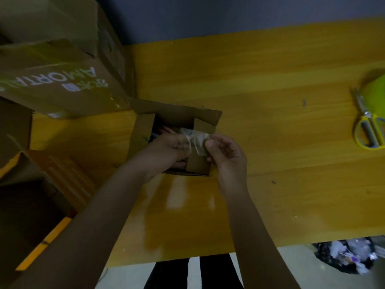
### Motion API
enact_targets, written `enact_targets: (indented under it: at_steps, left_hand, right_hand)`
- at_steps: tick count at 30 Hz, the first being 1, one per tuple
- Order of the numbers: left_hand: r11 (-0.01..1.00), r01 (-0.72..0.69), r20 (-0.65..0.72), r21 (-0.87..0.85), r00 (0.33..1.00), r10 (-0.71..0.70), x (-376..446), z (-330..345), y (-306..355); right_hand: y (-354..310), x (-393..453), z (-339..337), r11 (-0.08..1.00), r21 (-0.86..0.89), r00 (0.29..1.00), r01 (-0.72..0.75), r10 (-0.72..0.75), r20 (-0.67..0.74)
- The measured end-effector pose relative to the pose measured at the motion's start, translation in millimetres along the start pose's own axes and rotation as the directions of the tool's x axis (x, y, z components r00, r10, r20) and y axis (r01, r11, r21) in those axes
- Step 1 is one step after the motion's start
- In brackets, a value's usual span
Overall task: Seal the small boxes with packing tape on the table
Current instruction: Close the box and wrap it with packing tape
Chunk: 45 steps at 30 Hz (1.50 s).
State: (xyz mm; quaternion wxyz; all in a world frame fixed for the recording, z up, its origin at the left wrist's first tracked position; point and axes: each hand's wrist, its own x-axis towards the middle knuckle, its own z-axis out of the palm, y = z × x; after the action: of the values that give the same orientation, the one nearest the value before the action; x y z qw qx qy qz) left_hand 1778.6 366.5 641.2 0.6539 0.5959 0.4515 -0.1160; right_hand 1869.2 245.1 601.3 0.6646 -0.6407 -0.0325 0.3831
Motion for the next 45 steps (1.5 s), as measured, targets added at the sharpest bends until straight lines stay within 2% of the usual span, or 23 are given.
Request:
enact_targets:
  at_steps: [4, 12, 14, 18, 22, 24, 27, 29, 30, 32, 33, 34, 35, 36, 37, 38, 39, 40, 41, 43, 45]
  left_hand:
    - [0.997, -0.015, 0.047, -0.081, 0.999, 0.019, -6.3, 2.6, 3.3]
    - [0.985, 0.028, 0.024, -0.169, 0.999, -0.025, -13.7, 7.1, 8.0]
    - [0.975, 0.069, -0.016, -0.209, 0.997, -0.074, -14.9, 10.6, 10.4]
    - [0.978, 0.063, -0.066, -0.199, 0.995, -0.078, -14.6, 14.7, 15.3]
    - [0.996, -0.079, -0.261, 0.034, 0.962, 0.085, -8.5, 13.9, 4.8]
    - [0.994, -0.1, -0.307, 0.046, 0.945, 0.109, -5.4, 15.4, 4.0]
    - [0.995, -0.093, -0.306, 0.03, 0.947, 0.097, -2.8, 17.1, 3.0]
    - [0.995, -0.091, -0.308, 0.033, 0.946, 0.096, -0.8, 16.4, 0.7]
    - [0.996, -0.084, -0.314, 0.033, 0.945, 0.09, 0.3, 15.0, -0.6]
    - [0.998, -0.067, -0.333, 0.017, 0.94, 0.069, 0.7, 9.7, -4.9]
    - [0.998, -0.062, -0.339, 0.008, 0.939, 0.061, 0.7, 6.7, -7.0]
    - [0.998, -0.061, -0.335, 0.008, 0.94, 0.06, -0.1, 4.4, -8.2]
    - [0.998, -0.066, -0.324, 0.008, 0.944, 0.065, -1.7, 2.6, -8.7]
    - [0.997, -0.071, -0.313, 0.007, 0.947, 0.07, -2.5, 1.7, -9.0]
    - [0.997, -0.076, -0.305, 0.009, 0.949, 0.075, -2.6, 1.2, -9.3]
    - [0.997, -0.082, -0.298, 0.016, 0.951, 0.083, -2.5, 1.3, -8.8]
    - [0.996, -0.089, -0.292, 0.025, 0.952, 0.092, -1.9, 1.3, -8.4]
    - [0.995, -0.093, -0.291, 0.033, 0.952, 0.098, -1.1, 1.1, -8.4]
    - [0.995, -0.091, -0.297, 0.041, 0.95, 0.099, -0.7, 1.2, -9.1]
    - [0.996, -0.083, -0.319, 0.044, 0.943, 0.093, 0.9, 1.4, -11.7]
    - [0.995, -0.088, -0.324, 0.035, 0.941, 0.095, 1.9, 1.9, -11.9]
  right_hand:
    - [-0.3, -2.3, -1.3, 1.0, -0.028, 1.0, -0.003, 0.003, 0.006]
    - [1.8, -2.7, 4.4, 0.994, -0.1, 0.999, 0.035, -0.037, -0.019]
    - [1.9, -1.7, 5.9, 0.993, -0.114, 0.999, 0.026, -0.029, -0.03]
    - [2.7, 0.3, 5.6, 0.987, -0.157, 0.998, 0.041, -0.046, -0.031]
    - [-0.2, -1.5, 5.4, 0.969, -0.238, 0.997, 0.069, -0.073, -0.007]
    - [-2.5, -0.7, 2.1, 0.957, -0.28, 0.997, 0.072, -0.072, 0.01]
    - [-4.1, -1.0, -1.3, 0.852, -0.502, 0.987, 0.149, -0.157, 0.027]
    - [-5.6, -2.6, -2.5, 0.677, -0.693, 0.959, 0.248, -0.273, 0.077]
    - [-7.0, -1.1, -5.4, 0.582, -0.78, 0.959, 0.23, -0.271, 0.081]
    - [-12.4, 4.1, -18.3, 0.503, -0.864, 0.991, 0.019, -0.123, -0.05]
    - [-15.0, 5.5, -26.9, 0.528, -0.847, 0.989, -0.059, -0.083, -0.12]
    - [-16.9, 6.6, -34.6, 0.602, -0.795, 0.985, -0.074, -0.08, -0.153]
    - [-19.8, 6.4, -39.5, 0.701, -0.713, 0.983, -0.017, -0.12, -0.142]
    - [-22.3, 6.0, -40.5, 0.817, -0.576, 0.986, 0.043, -0.127, -0.106]
    - [-25.1, 5.5, -36.7, 0.92, -0.389, 0.997, 0.043, -0.062, -0.038]
    - [-27.5, 5.5, -28.7, 0.98, -0.198, 0.998, -0.013, 0.024, 0.053]
    - [-30.2, 5.6, -18.7, 0.993, -0.062, 0.98, -0.096, 0.105, 0.168]
    - [-32.4, 6.7, -8.3, 0.986, -0.014, 0.949, -0.169, 0.166, 0.268]
    - [-33.9, 8.3, 2.1, 0.975, -0.042, 0.921, -0.217, 0.219, 0.322]
    - [-34.2, 10.4, 13.3, 0.955, -0.129, 0.901, -0.265, 0.294, 0.32]
    - [-32.2, 14.0, 10.1, 0.952, -0.189, 0.925, -0.241, 0.284, 0.252]
